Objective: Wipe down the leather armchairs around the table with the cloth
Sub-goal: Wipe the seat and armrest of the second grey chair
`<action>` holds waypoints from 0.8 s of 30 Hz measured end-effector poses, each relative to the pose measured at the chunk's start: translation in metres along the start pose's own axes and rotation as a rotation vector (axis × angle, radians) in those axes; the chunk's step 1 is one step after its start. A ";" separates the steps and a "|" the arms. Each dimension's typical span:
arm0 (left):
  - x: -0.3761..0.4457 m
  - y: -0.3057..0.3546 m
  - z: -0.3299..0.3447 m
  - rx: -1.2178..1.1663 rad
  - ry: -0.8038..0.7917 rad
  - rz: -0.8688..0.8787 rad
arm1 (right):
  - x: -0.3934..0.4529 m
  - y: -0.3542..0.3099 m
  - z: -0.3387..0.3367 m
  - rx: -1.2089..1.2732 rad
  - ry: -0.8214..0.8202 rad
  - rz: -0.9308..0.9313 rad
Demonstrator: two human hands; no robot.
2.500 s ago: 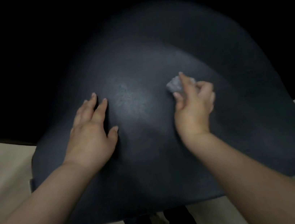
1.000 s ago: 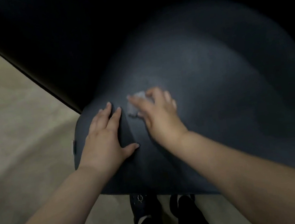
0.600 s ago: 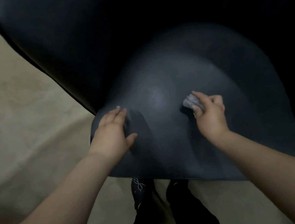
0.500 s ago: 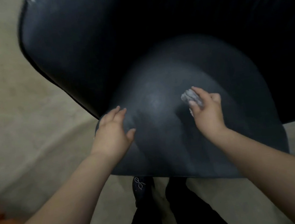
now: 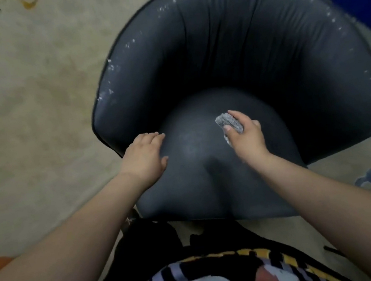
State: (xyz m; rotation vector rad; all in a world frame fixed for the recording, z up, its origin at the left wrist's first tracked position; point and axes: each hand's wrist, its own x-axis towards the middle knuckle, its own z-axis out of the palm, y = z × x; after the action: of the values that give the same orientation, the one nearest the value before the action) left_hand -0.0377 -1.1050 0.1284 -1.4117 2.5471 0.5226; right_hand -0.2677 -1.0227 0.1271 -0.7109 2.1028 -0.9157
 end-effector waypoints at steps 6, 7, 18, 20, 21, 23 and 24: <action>0.016 -0.046 -0.048 0.078 0.044 0.146 | -0.007 -0.047 0.035 0.037 0.087 0.018; 0.022 -0.058 -0.057 0.083 0.052 0.185 | -0.006 -0.057 0.046 0.053 0.116 0.021; 0.081 -0.172 -0.141 0.050 0.083 0.487 | -0.030 -0.137 0.145 0.299 0.453 0.194; 0.087 -0.180 -0.147 0.003 0.061 0.457 | -0.041 -0.142 0.152 0.309 0.486 0.209; 0.090 -0.183 -0.149 -0.026 0.048 0.442 | -0.045 -0.143 0.154 0.313 0.497 0.206; 0.095 -0.185 -0.151 -0.067 0.023 0.424 | -0.051 -0.145 0.156 0.318 0.511 0.199; 0.097 -0.184 -0.152 -0.076 0.022 0.425 | -0.053 -0.146 0.156 0.330 0.513 0.193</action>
State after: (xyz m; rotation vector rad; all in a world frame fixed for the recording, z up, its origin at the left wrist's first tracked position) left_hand 0.0680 -1.3295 0.1975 -0.8932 2.8823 0.6750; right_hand -0.0860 -1.1314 0.1862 -0.1012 2.3134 -1.3997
